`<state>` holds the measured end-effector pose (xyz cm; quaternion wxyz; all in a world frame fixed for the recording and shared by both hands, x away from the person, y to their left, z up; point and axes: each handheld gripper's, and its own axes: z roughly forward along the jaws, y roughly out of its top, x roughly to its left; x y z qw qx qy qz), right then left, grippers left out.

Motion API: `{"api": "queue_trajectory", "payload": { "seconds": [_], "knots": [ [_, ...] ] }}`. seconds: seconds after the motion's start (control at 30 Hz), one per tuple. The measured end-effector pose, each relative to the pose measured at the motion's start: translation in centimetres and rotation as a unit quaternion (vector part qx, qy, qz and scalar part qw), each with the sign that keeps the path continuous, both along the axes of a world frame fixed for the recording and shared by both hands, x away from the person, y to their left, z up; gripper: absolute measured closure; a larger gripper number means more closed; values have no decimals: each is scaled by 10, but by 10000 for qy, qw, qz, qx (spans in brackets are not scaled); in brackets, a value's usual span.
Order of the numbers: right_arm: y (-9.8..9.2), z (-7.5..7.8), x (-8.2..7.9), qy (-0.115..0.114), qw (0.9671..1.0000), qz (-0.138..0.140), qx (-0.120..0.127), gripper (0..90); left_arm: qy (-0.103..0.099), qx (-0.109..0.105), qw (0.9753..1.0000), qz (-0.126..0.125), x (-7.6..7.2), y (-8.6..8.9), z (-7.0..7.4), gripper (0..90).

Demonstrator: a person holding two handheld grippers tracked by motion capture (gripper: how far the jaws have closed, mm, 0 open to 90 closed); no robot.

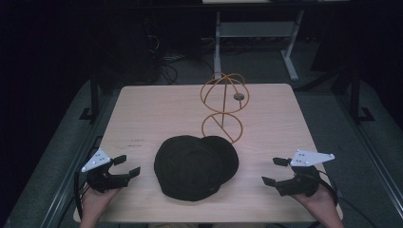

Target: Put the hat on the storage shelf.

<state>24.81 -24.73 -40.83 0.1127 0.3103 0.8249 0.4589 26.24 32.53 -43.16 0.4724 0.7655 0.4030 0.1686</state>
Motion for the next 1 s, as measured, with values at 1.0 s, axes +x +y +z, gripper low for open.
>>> {"api": "queue_trajectory", "payload": {
  "seconds": [1.0],
  "knots": [
    [99,21,18,62,9911,1266,-420,216,37,61,10000,-11,3,1,-2,195]
  ]
}}
